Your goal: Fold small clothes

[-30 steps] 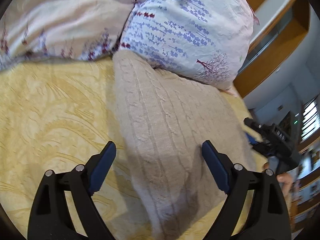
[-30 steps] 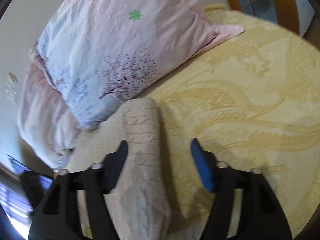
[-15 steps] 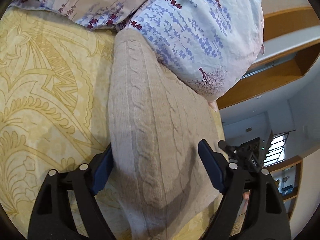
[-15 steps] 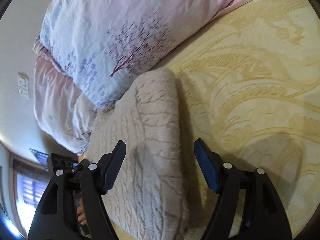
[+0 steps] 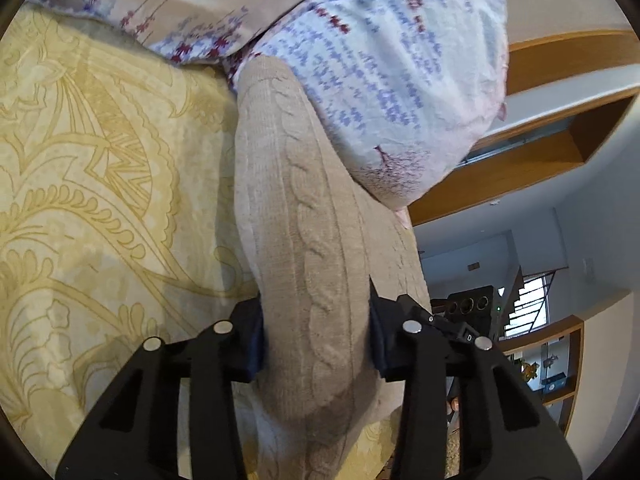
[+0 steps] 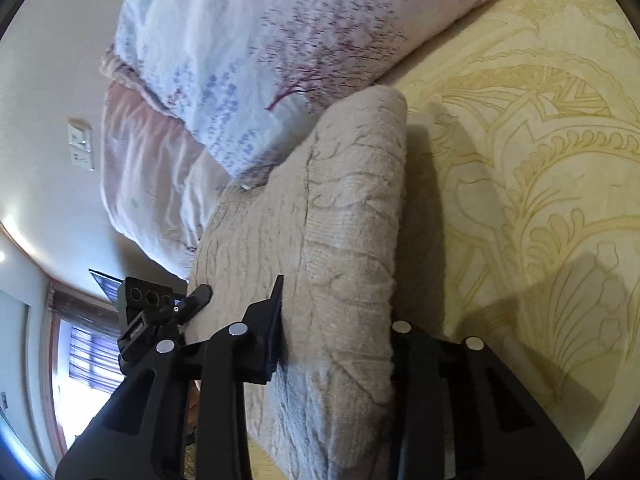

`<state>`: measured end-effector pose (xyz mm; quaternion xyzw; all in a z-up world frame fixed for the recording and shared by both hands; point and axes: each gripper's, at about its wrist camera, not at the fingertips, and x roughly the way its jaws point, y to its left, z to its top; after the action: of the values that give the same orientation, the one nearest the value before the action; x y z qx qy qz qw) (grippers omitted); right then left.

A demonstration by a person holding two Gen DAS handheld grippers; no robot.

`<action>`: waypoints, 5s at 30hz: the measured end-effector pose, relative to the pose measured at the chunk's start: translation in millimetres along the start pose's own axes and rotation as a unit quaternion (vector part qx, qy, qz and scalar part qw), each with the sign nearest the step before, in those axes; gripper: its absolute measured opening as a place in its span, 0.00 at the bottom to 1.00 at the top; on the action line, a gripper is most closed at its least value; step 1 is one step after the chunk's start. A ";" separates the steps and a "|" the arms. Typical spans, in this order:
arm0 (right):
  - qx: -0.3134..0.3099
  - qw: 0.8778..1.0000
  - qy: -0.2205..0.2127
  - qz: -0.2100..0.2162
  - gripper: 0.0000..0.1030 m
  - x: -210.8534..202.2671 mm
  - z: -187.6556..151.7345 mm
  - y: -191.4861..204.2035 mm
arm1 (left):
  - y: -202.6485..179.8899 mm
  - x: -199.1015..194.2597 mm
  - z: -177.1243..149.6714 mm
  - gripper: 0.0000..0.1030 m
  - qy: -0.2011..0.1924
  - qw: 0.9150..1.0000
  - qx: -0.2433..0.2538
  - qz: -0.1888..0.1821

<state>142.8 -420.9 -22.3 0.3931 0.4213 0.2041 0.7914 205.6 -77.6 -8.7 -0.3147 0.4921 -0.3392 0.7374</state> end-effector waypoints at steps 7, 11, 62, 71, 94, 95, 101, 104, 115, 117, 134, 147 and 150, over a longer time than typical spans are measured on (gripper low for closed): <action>-0.052 0.999 0.004 0.005 0.29 10.4 -21.2 46.1 | -7.5 -47.5 -10.3 0.38 -0.013 0.999 0.037 -0.005; -0.099 0.995 -0.002 0.005 0.29 29.9 -25.2 78.9 | 0.0 -83.1 -7.1 0.38 -0.039 0.998 0.042 0.003; -0.260 0.948 -0.074 -0.169 0.47 47.9 -127.9 144.8 | 8.3 -168.7 -131.5 0.98 -0.163 0.913 0.137 0.349; -0.240 0.939 -0.068 -0.237 0.48 61.3 -126.4 129.6 | 7.1 -146.5 -133.9 0.98 -0.128 0.909 0.140 0.371; -0.238 0.918 -0.083 -0.308 0.99 61.9 -173.5 134.3 | 4.5 -121.2 -137.3 0.98 -0.091 0.884 0.167 0.426; -0.234 0.919 -0.073 -0.309 0.99 65.7 -174.0 132.3 | 5.1 -120.3 -136.9 0.98 -0.088 0.885 0.165 0.427; -0.246 0.909 -0.059 -0.332 0.99 78.4 -181.3 133.2 | 9.0 -115.4 -134.6 0.98 -0.068 0.889 0.148 0.428; -0.254 0.905 -0.053 -0.337 0.99 83.1 -184.5 134.1 | 8.6 -114.4 -134.2 0.98 -0.065 0.888 0.146 0.431; -0.247 0.900 -0.040 -0.356 0.99 87.5 -179.4 128.7 | 10.1 -113.1 -130.8 0.98 -0.056 0.889 0.138 0.434; -0.259 0.891 -0.038 -0.371 0.99 90.9 -181.2 129.2 | 10.1 -113.0 -131.6 0.98 -0.058 0.888 0.136 0.435; -0.244 0.891 -0.046 -0.379 0.99 89.9 -180.0 129.5 | 10.5 -112.4 -131.6 0.98 -0.056 0.889 0.138 0.434; -0.244 0.892 -0.047 -0.379 0.99 89.6 -180.1 129.6 | 9.6 -112.6 -132.7 0.98 -0.058 0.888 0.138 0.435; -0.244 0.892 -0.047 -0.379 0.99 89.7 -179.9 129.6 | 9.5 -112.6 -132.7 0.98 -0.058 0.888 0.138 0.435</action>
<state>45.4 -202.4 -25.3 0.0074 0.4376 -0.0335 0.8985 50.6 1.8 -0.7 0.0163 0.4845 -0.0303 0.8741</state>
